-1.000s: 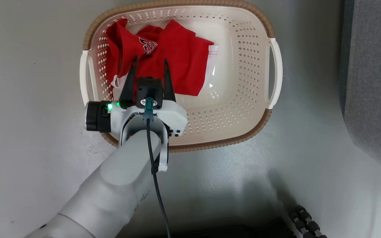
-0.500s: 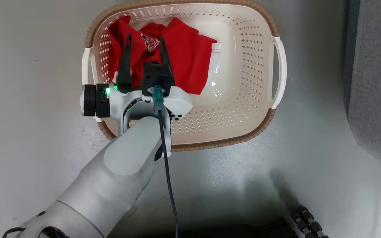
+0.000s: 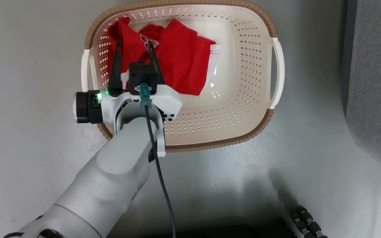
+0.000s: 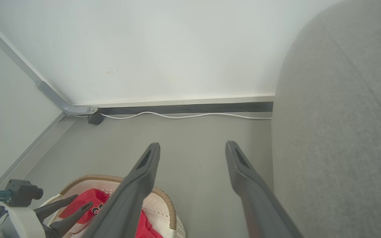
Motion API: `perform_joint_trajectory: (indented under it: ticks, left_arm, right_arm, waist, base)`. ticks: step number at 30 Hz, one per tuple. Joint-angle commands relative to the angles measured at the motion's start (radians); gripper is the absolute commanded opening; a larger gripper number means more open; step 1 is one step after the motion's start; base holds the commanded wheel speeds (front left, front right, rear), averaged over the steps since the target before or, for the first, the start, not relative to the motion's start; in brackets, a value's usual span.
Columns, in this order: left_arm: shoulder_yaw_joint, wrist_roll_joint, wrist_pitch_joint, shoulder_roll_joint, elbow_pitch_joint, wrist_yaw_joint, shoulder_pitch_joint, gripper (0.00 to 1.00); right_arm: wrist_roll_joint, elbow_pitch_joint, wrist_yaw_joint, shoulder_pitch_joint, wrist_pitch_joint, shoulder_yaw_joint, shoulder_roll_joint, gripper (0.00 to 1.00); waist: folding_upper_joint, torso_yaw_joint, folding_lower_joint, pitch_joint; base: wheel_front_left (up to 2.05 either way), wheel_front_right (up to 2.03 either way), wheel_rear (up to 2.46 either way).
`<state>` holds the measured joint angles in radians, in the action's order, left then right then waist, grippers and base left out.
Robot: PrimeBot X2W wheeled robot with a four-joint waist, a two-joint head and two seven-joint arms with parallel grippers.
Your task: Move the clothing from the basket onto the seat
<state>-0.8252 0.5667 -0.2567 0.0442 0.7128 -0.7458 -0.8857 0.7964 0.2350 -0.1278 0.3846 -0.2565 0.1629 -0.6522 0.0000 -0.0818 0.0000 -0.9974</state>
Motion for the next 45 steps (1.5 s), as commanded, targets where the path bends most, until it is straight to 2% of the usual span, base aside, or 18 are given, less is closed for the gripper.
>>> perform_joint_trajectory:
  ticks: [1,9,10,11,12,20,25,40,45]
  left_arm:
    - [0.016,0.008,-0.005,0.006,-0.01,-0.024,0.034,1.0]
    - [-0.029,0.111,-0.005,0.006,0.039,0.006,0.021,1.0]
    - [-0.039,0.125,-0.005,0.006,0.042,0.015,0.019,0.89]
    - [-0.049,0.135,-0.005,0.006,0.044,0.02,0.017,0.65]
    - [-0.058,0.14,-0.005,0.006,0.047,0.022,0.013,0.0]
    - [-0.112,0.174,-0.005,0.006,0.043,0.037,0.025,0.0]
    - [-0.113,0.146,-0.005,0.006,0.016,0.048,0.054,0.0]
    - [0.052,-0.026,-0.005,0.006,-0.155,0.117,0.282,0.0]
    - [0.119,-0.078,-0.005,0.006,-0.192,0.162,0.365,0.0]
  right_arm:
    - [0.01,0.002,-0.003,-0.046,-0.005,0.01,-0.018,1.0]
    - [0.019,-0.008,-0.003,-0.038,-0.005,0.02,-0.015,1.0]
    - [0.02,-0.01,-0.003,-0.036,-0.005,0.022,-0.014,1.0]
    - [0.02,-0.012,-0.003,-0.035,-0.005,0.023,-0.013,1.0]
    - [0.02,-0.014,-0.003,-0.034,-0.005,0.023,-0.012,1.0]
    - [0.027,-0.043,-0.003,-0.029,-0.005,0.018,-0.004,1.0]
    - [0.028,-0.072,-0.003,-0.036,-0.005,0.015,0.005,1.0]
    - [0.005,-0.171,-0.003,-0.116,-0.005,0.045,0.032,1.0]
    - [-0.014,-0.213,-0.003,-0.146,-0.005,0.071,0.051,1.0]
  waist:
    - [0.0,-0.001,0.0,0.0]
    - [0.0,-0.006,0.0,0.006]
    - [0.0,-0.007,0.0,0.008]
    - [0.0,-0.007,0.0,0.01]
    - [0.0,-0.008,0.0,0.012]
    - [0.0,-0.016,0.0,0.07]
    - [0.0,-0.021,0.0,0.139]
    - [0.0,-0.01,0.0,0.438]
    - [0.0,0.0,0.0,0.546]
  base:
    - [0.0,0.0,0.0]
    - [0.0,0.0,0.0]
    - [0.0,0.0,0.0]
    - [0.0,0.0,0.0]
    - [0.0,0.0,0.0]
    - [0.0,0.0,0.0]
    - [0.0,0.0,0.0]
    - [0.0,0.0,0.0]
    - [0.0,0.0,0.0]
